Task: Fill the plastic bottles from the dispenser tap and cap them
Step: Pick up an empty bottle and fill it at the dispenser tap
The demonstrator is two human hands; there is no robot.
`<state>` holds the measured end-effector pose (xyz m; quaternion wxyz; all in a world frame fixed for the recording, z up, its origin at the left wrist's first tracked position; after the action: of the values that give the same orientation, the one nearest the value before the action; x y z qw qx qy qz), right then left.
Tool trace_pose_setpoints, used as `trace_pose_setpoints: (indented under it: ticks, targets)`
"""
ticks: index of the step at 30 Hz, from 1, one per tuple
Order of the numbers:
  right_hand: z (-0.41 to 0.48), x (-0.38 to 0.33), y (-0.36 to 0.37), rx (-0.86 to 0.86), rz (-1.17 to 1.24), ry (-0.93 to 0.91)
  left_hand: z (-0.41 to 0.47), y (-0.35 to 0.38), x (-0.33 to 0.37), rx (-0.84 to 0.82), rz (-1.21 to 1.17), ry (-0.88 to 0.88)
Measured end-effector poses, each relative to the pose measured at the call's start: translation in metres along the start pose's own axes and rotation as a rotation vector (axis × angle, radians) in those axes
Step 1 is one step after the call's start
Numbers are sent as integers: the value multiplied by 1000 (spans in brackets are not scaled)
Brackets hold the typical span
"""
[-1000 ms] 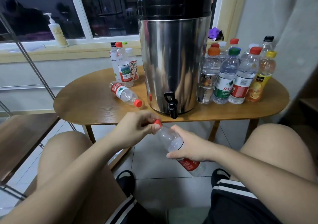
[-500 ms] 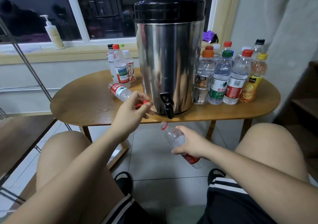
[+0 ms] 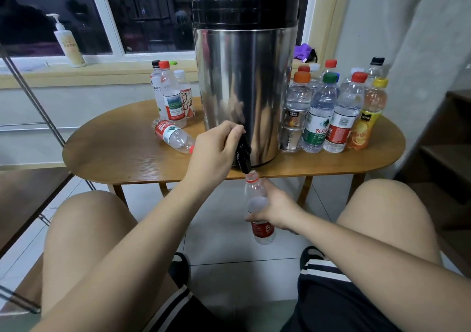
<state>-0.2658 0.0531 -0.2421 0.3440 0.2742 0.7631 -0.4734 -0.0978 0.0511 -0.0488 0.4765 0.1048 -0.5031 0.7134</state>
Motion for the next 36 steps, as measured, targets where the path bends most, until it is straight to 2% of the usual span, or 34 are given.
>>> trace_pose_setpoints:
  ticks: [6, 18, 36]
  targets:
    - [4, 1, 2, 3, -8, -35, -7, 1, 7, -40, 189, 128]
    - [17, 15, 11, -22, 15, 8, -31, 1, 15, 18, 347, 190]
    - [12, 9, 11, 2, -174, 66, -37, 1, 9, 60, 274, 157]
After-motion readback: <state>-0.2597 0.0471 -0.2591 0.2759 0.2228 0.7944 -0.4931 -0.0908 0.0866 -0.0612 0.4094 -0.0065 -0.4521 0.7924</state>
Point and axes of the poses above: each hand's wrist, its own z-axis towards the middle knuckle, its own y-axis out of the palm, x = y × z, the point moved 10 cm from there along z, towards the middle knuckle, and after that the axes turned 13 degrees about -x, right-handed, at the moved point
